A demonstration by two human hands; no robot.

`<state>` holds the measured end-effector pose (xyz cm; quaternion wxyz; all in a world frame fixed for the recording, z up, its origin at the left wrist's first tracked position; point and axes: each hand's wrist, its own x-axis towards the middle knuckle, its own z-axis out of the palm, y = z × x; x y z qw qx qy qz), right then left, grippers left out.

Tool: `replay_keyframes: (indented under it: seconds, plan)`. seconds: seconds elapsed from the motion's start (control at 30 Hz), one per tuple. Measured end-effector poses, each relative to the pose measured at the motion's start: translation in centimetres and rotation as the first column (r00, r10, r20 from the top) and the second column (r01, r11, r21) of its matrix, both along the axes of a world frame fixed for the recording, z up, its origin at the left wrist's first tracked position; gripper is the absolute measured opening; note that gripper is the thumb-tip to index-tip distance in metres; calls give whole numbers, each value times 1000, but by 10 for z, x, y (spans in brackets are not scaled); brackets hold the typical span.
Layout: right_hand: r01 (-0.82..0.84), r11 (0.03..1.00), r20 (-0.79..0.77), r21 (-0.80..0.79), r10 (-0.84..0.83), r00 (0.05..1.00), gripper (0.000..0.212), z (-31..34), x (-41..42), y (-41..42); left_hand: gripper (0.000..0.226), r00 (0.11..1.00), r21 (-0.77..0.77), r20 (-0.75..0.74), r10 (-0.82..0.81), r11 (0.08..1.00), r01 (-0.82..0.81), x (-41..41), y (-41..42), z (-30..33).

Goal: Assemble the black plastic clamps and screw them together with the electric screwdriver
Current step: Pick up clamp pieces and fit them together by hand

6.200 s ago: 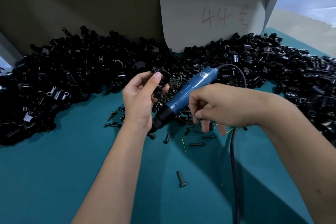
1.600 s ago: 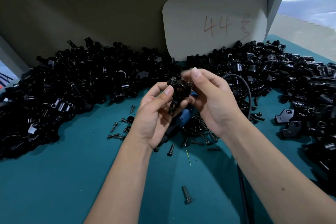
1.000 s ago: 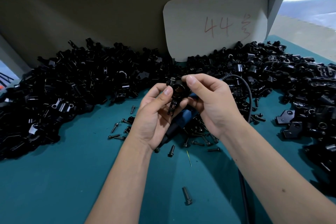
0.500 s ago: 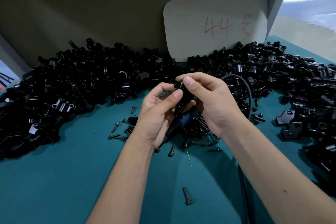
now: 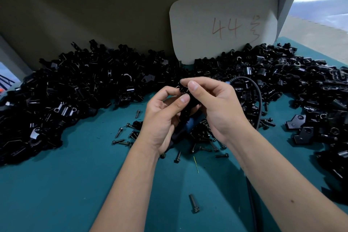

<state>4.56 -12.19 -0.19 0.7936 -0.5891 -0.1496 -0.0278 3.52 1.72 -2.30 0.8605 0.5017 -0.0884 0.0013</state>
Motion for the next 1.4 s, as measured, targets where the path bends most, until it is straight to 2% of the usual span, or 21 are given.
replay_keyframes:
  seconds: [0.07, 0.17, 0.27, 0.37, 0.47, 0.6, 0.7, 0.77, 0.97, 1.1, 1.17, 1.4]
  plan:
    - [70, 997, -37, 19, -69, 997, 10, 1, 0, 4, 15, 1000, 39, 10, 7, 999, -8, -1, -1, 0]
    - [135, 991, -53, 6, -135, 989, 23, 1, 0, 6, 19, 1000, 87, -6, 28, 996, -27, -2, -3, 0]
    - [50, 999, -38, -6, -50, 998, 10, 2, -1, 4, 23, 999, 38, -34, 28, 999, -26, -3, -3, 1]
    - [-9, 1000, -27, 22, 10, 1000, 20, 3, -3, 1, 20, 999, -17, -38, 15, 1000, -15, -3, -2, 1]
    - [35, 999, -54, 6, -35, 998, 15, 4, -3, 3, 20, 1000, 23, -6, 11, 1000, -11, -3, -2, 0]
    - [90, 996, -67, -25, -92, 994, 23, 3, 1, 4, 21, 1000, 100, -3, 19, 995, -19, -3, -3, 1]
    - [-15, 1000, -43, 12, 15, 999, 14, 3, 0, 1, 22, 999, 9, -29, 16, 1000, -16, -3, -3, 1]
    - [-47, 999, -29, 13, 47, 998, 16, 3, 0, -2, 22, 1000, -20, -23, 12, 1000, -13, -3, -3, 0]
    - [1, 1000, -42, -17, -2, 999, 24, 2, 4, -2, 22, 1000, 110, 19, 18, 994, -20, -3, -3, 0]
    - [-59, 998, -4, -12, 59, 998, 10, 0, 5, -4, 19, 1000, -7, 2, 13, 1000, -13, -3, -4, 1]
    - [-84, 996, -5, 10, 84, 996, 13, 0, 5, -5, 19, 1000, -43, -2, -3, 999, 3, -3, -3, 0]
    - [40, 999, -50, 13, -39, 998, 18, -2, 5, 1, 18, 998, 74, 47, 30, 997, -33, -1, -2, -3]
